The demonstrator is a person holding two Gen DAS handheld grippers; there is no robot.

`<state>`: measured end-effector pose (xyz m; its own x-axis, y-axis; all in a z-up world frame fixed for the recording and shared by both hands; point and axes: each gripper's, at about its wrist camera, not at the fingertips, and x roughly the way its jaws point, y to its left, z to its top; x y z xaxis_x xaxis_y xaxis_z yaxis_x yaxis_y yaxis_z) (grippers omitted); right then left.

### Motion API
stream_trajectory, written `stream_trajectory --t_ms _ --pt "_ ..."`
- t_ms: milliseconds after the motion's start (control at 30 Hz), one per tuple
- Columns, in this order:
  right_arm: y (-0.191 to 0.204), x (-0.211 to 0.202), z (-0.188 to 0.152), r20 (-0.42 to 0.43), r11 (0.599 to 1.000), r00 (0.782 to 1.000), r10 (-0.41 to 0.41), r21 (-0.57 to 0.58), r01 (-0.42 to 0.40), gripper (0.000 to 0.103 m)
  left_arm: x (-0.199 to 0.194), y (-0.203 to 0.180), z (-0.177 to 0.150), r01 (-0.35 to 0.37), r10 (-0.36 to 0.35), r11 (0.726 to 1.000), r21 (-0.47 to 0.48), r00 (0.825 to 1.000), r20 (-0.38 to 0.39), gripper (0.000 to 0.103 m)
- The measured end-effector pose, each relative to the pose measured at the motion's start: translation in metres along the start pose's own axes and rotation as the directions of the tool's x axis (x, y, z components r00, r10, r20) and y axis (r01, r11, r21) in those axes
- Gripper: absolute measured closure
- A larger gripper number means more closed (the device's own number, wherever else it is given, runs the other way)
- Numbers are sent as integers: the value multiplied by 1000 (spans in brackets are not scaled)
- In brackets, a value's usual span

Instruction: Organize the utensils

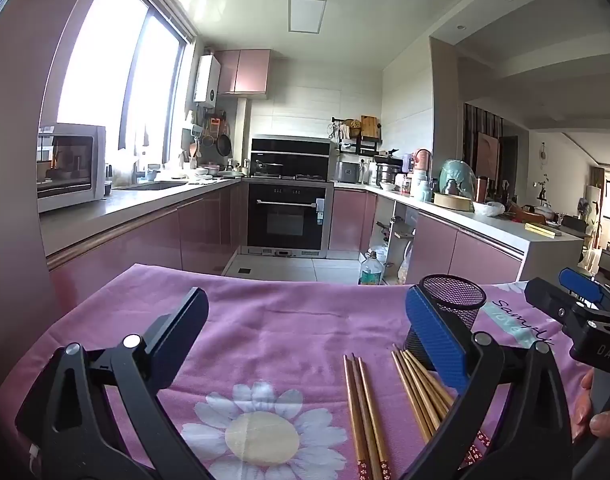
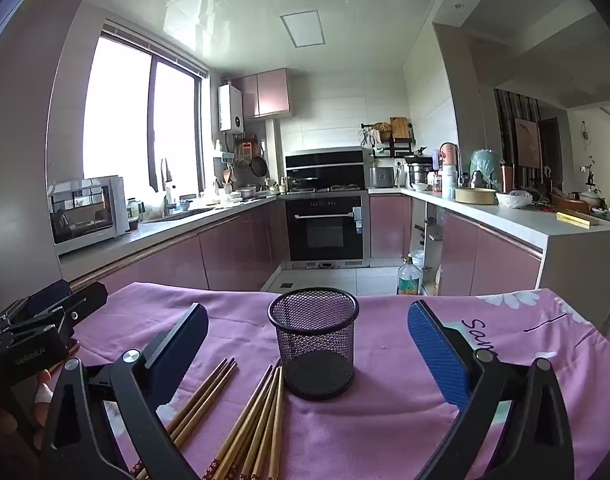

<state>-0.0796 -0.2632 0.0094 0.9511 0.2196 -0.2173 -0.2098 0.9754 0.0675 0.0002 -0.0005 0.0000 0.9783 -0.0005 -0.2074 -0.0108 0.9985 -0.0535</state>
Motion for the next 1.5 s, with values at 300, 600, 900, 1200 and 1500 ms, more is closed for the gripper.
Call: stream_trajectory --t_ms 300,600,900,1200,1500 --pt "3 2 8 23 1000 1000 -3 -18 3 6 0 -4 2 -3 3 1000 -6 1000 5 6" --pt "9 -11 2 80 999 997 -19 -44 23 6 -2 -2 -1 2 -2 1000 -16 1000 18 6" --pt "11 -15 4 90 998 996 -26 -47 30 6 -1 1 -2 2 -1 1000 -16 1000 18 6" --pt "11 -17 6 94 998 995 -31 -48 35 6 -1 1 -2 3 -2 1000 -16 1000 20 6" --pt "9 -20 9 96 998 995 -33 -45 38 6 -2 0 -3 0 0 1000 -15 1000 22 6"
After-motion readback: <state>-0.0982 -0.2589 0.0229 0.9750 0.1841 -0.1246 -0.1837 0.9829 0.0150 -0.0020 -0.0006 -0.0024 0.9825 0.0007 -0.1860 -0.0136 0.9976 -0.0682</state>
